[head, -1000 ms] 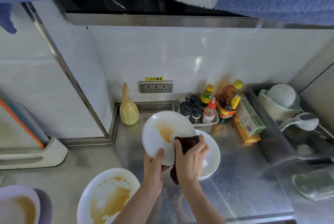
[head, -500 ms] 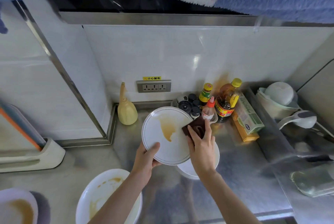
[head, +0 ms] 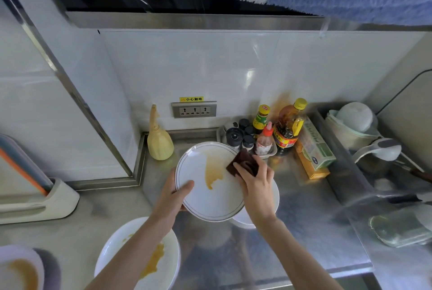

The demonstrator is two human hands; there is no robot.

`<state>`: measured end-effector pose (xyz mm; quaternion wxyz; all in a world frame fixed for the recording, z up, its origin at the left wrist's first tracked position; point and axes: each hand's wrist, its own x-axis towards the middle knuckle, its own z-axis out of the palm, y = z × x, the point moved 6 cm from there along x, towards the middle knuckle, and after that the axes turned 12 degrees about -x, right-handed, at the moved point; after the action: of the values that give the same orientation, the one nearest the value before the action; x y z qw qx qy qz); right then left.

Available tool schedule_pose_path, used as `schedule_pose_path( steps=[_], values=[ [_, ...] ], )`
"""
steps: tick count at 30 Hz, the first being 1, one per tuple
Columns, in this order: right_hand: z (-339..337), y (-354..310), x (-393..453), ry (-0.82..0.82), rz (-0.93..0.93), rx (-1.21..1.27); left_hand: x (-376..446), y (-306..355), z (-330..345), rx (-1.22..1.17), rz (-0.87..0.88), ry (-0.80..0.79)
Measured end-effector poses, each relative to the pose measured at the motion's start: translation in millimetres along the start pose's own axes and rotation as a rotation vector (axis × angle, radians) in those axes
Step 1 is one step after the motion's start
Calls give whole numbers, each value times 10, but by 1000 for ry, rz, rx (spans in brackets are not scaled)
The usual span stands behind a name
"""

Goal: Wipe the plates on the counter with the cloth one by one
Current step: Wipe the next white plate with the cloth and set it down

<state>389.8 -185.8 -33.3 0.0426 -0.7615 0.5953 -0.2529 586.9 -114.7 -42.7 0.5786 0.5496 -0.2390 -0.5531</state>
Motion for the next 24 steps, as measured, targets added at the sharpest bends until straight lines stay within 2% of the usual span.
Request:
schedule_pose_path(
  steps=[4, 6, 9, 14, 18, 24],
  values=[
    [3, -281, -436, 110, -85, 18, 57, 51, 65, 21, 74, 38],
    [59, -412, -641, 104, -195, 21, 86, 60, 67, 58, 89, 38],
    [96, -371, -515, 79, -342, -33, 72, 48, 63, 81, 58, -10],
    [-35, -14, 106, 101, -179, -66, 54, 74, 75, 106, 10, -62],
    [71, -24, -11, 86, -79, -26, 69, 108, 131, 117, 60, -49],
    [134, -356, -536, 119, -286, 6, 93, 53, 190, 182, 92, -35]
  ],
)
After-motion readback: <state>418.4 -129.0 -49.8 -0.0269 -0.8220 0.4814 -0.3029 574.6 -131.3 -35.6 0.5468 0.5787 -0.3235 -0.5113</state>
